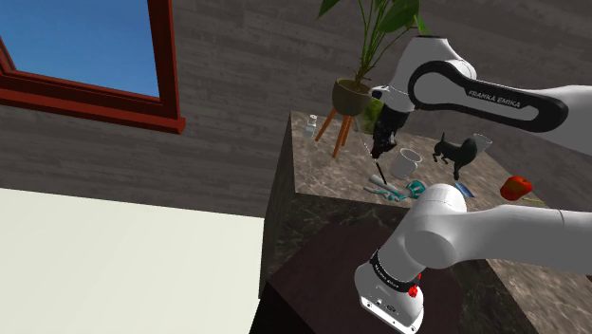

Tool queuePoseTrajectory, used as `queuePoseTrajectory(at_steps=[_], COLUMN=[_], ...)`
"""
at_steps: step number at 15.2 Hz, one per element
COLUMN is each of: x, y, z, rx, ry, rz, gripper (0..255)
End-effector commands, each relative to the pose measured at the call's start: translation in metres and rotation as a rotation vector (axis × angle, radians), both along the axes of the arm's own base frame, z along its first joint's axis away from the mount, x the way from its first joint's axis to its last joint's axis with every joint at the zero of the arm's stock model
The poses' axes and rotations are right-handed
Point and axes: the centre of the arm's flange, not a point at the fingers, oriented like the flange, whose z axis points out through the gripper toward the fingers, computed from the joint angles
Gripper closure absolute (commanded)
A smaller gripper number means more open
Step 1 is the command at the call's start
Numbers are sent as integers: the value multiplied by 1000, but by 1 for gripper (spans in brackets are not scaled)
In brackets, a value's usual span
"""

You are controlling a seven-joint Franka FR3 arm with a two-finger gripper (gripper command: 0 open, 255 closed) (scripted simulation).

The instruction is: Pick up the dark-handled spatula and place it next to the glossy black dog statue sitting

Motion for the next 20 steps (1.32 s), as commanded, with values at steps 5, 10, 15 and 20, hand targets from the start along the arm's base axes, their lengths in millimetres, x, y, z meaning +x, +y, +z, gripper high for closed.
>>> queuePoseTrajectory(at_steps=[5, 10, 15, 20], x=[0, 0, 0, 0], y=[0, 0, 0, 0], z=[32, 58, 85, 111], rx=[0, 0, 0, 0], ry=[0, 0, 0, 0], rz=[0, 0, 0, 0], gripper=[255, 255, 255, 255])
